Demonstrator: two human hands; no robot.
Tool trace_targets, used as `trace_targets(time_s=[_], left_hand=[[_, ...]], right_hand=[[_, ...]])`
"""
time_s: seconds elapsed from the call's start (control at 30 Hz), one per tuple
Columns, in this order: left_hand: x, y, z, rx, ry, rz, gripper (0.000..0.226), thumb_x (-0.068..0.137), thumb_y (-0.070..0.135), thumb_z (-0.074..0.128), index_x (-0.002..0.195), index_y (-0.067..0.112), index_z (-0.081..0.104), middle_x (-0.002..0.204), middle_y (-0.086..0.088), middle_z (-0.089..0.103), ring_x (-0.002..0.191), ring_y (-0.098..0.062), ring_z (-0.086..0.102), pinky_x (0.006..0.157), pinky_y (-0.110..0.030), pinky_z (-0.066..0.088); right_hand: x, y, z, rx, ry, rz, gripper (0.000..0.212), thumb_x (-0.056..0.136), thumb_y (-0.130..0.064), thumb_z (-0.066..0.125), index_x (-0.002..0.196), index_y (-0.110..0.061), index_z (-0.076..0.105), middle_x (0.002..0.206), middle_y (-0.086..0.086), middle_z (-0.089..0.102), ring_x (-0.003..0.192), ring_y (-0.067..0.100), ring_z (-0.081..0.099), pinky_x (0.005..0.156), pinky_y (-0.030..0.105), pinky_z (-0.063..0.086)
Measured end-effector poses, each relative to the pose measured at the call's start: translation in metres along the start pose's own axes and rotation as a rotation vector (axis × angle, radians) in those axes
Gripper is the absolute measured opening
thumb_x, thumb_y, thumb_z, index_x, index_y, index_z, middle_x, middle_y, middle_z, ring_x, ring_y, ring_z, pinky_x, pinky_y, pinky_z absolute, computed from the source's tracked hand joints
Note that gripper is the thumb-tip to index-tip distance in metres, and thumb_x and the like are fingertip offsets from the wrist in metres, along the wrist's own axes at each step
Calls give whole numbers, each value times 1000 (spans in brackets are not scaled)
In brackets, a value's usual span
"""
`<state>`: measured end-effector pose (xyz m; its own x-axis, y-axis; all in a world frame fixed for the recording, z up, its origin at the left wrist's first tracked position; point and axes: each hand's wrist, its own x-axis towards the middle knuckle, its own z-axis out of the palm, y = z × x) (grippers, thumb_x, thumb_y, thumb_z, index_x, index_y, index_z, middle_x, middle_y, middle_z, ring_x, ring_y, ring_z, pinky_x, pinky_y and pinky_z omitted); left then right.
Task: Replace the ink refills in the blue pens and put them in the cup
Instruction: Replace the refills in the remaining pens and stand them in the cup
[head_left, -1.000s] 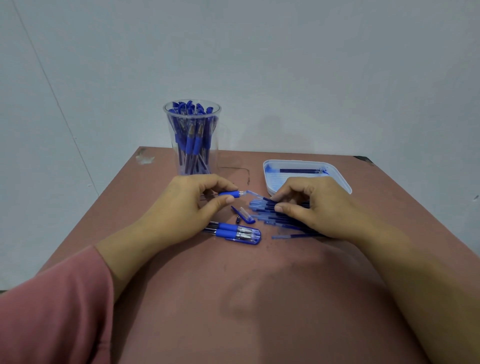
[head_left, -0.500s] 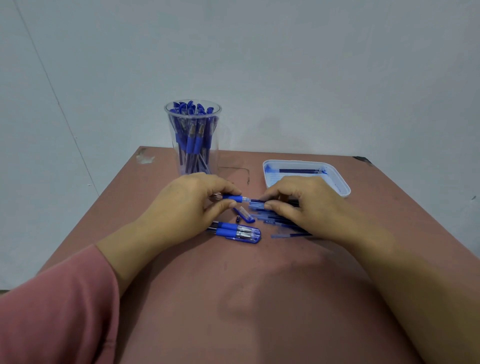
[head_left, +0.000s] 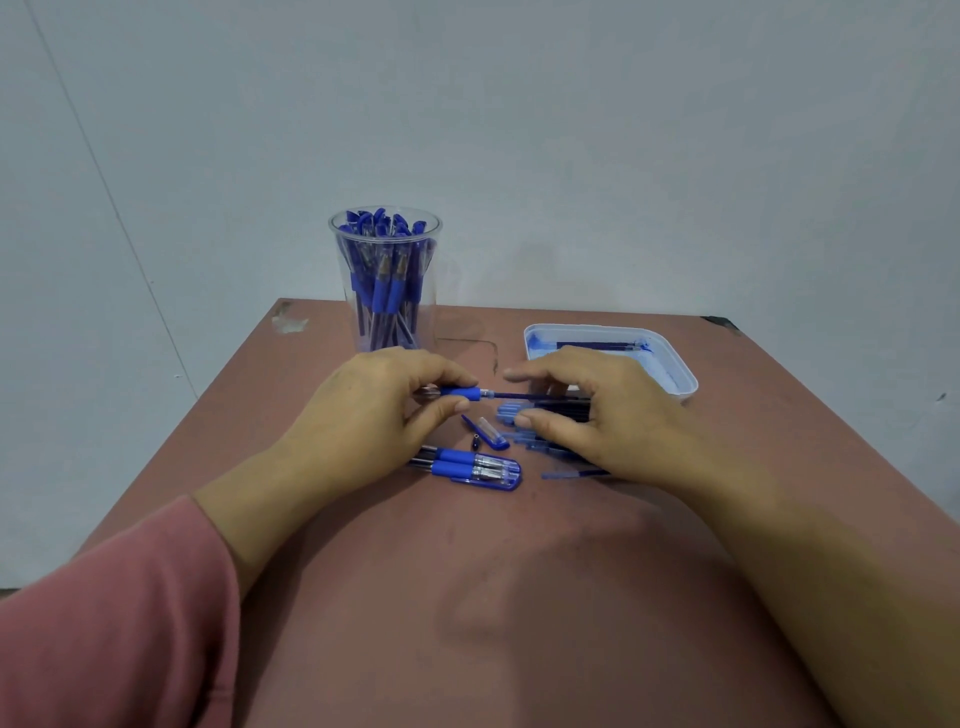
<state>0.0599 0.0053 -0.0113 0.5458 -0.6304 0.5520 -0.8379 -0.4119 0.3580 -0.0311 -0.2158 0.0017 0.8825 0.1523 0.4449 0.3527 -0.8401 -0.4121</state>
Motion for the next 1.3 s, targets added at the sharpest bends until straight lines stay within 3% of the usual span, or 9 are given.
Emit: trace_targets(time_s=[0.2, 0.27, 0.4, 0.63, 0.77, 0.9, 1.07, 1.3], left_hand=[[0, -1, 0, 7, 7, -10, 22, 87, 31, 68, 109, 31, 70, 98, 17, 69, 85, 0, 58, 77, -16, 47], [-1, -1, 1, 6, -1, -6, 22, 86, 31, 68, 109, 31, 70, 97, 16, 69, 85, -1, 59, 77, -20, 49], [0, -2, 1, -6, 1, -18, 24, 88, 34, 66, 111, 30, 70, 101, 17, 69, 90, -1, 62, 80, -28, 53], [0, -1, 1, -9, 6, -17, 23, 88, 33, 66, 110, 31, 70, 101, 18, 69, 90, 0, 62, 81, -26, 53], [-1, -1, 1, -26, -3, -8, 22, 87, 32, 67, 109, 30, 70, 100, 17, 69, 91, -1, 62, 81, -29, 53], [1, -4, 0, -25, 12, -29, 22, 88, 34, 65, 110, 31, 70, 101, 18, 69, 92, -2, 63, 82, -29, 53], [3, -14, -5, 11, 58, -39, 19, 87, 30, 67, 106, 29, 71, 96, 17, 69, 87, -4, 61, 79, -30, 52], [5, -26, -8, -32, 22, -76, 16, 88, 33, 66, 103, 33, 71, 95, 21, 69, 88, 0, 63, 80, -32, 54]], right_hand=[[-2, 7, -1, -6, 36, 60, 27, 87, -23, 69, 87, -46, 55, 88, -22, 61, 87, -2, 58, 74, 13, 42], [-1, 2, 2, 24, -19, 45, 18, 89, -24, 67, 98, -40, 65, 90, -20, 62, 90, 1, 58, 75, 13, 43], [-2, 0, 1, 24, -51, 12, 34, 90, -29, 66, 122, -37, 61, 101, -19, 61, 98, 2, 57, 84, 11, 43], [0, 4, 3, 12, 54, 45, 20, 89, -19, 67, 92, -37, 62, 87, -21, 60, 86, -1, 58, 75, 7, 41], [3, -2, 10, 40, 25, -6, 23, 92, -18, 63, 111, -29, 69, 85, -21, 56, 86, 2, 56, 76, 10, 41], [3, 0, 11, 64, 19, 59, 35, 92, -22, 63, 122, -38, 60, 95, -19, 54, 92, 2, 53, 82, 10, 41], [9, 5, 15, -76, -95, 2, 22, 86, -30, 70, 107, -36, 67, 93, -22, 54, 95, 0, 46, 87, 23, 40], [22, -1, 26, -134, -202, -113, 24, 86, -35, 68, 110, -39, 70, 92, -9, 55, 89, 10, 39, 82, 34, 40]])
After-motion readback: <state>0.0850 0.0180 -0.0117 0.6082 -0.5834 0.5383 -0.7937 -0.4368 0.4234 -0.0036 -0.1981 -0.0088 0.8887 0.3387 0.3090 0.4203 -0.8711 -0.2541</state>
